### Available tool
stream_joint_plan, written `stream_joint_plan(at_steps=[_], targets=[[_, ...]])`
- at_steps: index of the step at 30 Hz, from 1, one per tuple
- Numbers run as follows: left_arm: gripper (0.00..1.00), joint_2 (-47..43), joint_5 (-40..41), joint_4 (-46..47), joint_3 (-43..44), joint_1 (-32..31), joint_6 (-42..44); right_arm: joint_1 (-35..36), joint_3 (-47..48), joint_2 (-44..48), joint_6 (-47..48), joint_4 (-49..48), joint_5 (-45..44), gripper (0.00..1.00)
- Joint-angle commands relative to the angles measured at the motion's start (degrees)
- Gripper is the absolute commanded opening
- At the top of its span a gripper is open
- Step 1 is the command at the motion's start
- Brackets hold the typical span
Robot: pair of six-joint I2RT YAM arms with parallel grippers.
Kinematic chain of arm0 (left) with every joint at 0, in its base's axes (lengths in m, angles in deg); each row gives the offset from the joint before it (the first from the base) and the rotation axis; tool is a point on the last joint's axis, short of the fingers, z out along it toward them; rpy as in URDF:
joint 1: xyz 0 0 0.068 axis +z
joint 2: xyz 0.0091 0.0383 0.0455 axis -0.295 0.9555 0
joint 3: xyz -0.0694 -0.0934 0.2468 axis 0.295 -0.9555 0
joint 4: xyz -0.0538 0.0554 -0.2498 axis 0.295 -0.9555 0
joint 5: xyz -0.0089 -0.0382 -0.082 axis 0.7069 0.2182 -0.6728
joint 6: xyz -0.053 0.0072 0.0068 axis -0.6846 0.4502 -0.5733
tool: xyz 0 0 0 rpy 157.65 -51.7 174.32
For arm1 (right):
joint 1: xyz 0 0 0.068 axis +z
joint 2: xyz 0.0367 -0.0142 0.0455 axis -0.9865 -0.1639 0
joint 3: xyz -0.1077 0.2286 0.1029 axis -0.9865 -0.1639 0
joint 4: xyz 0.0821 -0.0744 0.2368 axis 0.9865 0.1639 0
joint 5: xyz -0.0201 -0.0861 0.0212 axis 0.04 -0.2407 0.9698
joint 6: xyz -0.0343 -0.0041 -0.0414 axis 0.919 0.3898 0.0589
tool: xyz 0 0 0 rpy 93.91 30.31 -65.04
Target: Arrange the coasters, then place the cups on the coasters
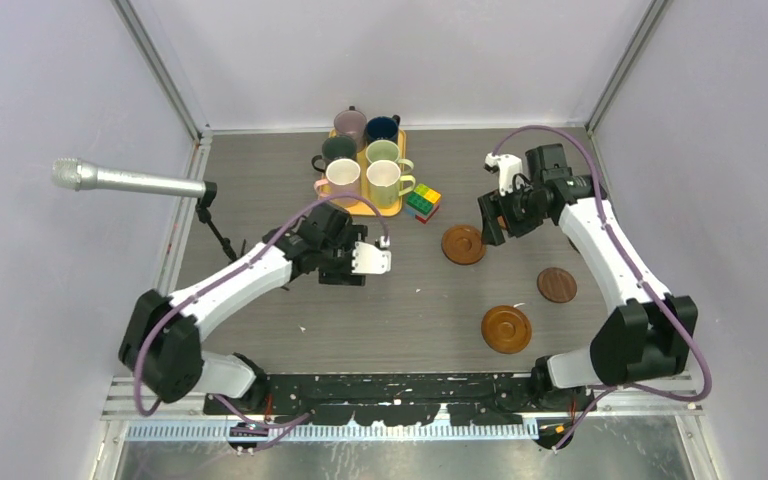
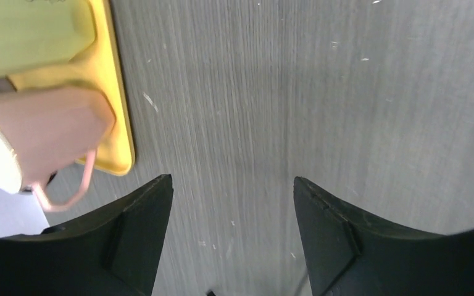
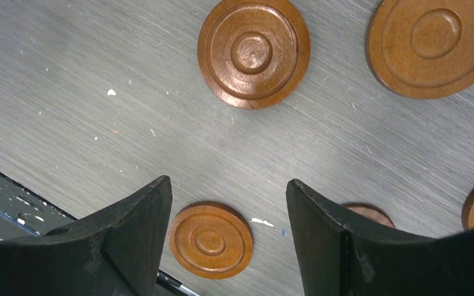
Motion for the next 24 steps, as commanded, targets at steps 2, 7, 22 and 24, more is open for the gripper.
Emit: stream_joint_plan(at_steps=[2, 7, 22, 24], targets=[[0.71, 11.1, -6.6, 27.5, -2.7, 4.4, 11.7, -1.8, 5.1, -3.5, -1.2, -3.4, 4.4, 0.73], [0.67, 23.9, -11.6, 30.4, 7.6, 7.8, 12.9, -3.4, 7.5, -3.7, -0.4, 0.4, 6.7, 0.73], [0.53, 42.7, -15.1, 13.8, 28.5, 10.9, 18.7, -4.0, 8.2, -1.7, 0.0, 5.4, 4.0, 0.72], [0.51, 43.6, -15.2, 11.5, 30.1, 11.2, 18.0, -4.3, 8.7, -1.9, -0.1, 5.9, 4.2, 0.72]])
